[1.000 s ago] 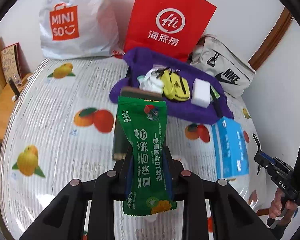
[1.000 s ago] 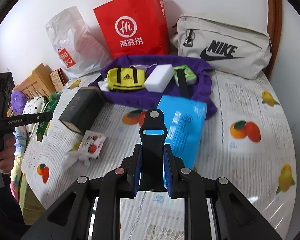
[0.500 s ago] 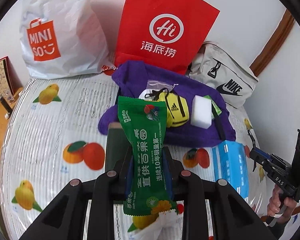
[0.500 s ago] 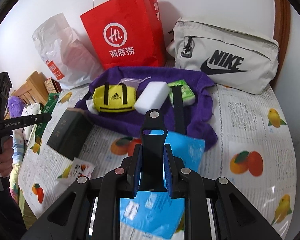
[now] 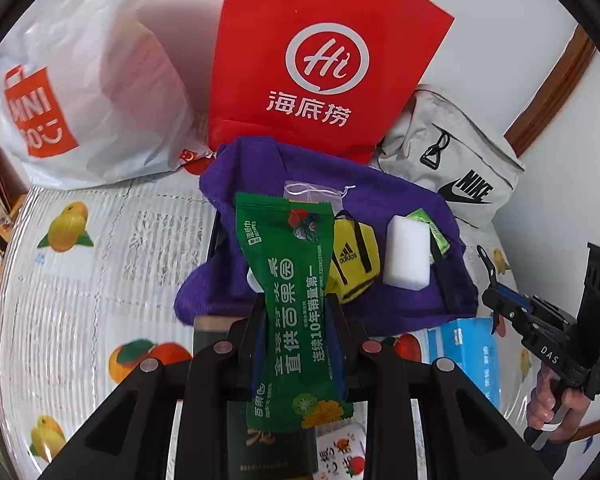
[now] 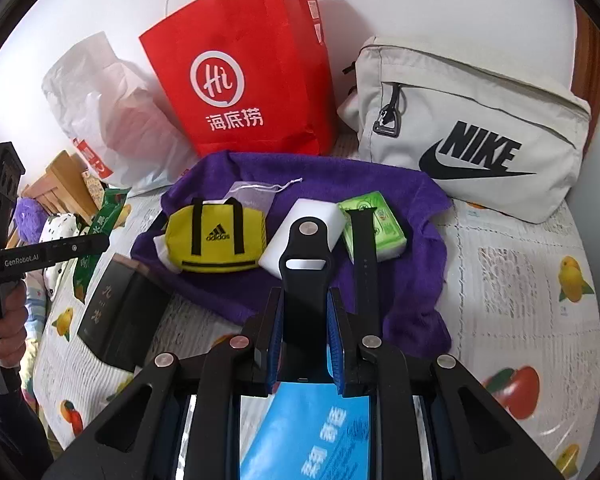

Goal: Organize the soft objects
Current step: 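Lower the green packet onto the purple towel and open the left tool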

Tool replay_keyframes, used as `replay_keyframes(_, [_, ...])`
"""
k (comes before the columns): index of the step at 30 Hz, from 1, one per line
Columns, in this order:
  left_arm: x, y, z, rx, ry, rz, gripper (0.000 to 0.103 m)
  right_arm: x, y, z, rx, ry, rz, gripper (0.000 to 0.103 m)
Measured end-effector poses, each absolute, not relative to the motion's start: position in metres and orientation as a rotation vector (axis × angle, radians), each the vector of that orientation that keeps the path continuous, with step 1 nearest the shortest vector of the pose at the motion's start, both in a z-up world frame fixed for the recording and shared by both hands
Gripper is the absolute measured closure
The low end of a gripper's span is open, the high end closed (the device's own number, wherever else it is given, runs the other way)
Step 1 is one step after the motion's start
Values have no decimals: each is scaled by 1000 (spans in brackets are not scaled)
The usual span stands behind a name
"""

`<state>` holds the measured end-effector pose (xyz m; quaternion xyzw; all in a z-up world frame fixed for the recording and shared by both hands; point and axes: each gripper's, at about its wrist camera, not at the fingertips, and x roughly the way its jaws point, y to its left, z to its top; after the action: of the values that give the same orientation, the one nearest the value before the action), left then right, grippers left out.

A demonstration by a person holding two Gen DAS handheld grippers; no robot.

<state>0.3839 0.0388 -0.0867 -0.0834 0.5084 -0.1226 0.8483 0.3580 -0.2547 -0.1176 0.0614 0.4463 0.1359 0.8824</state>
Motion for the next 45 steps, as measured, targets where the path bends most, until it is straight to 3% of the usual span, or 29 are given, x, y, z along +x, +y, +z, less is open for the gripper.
replay_keyframes(25, [449,23,-94,-158,1087,-280,77,419,-259,-141,176,967,244,82])
replay_keyframes(45, [503,-4,-134,-114,1192,-296,74,447,-260,-174,178,1060,220,82])
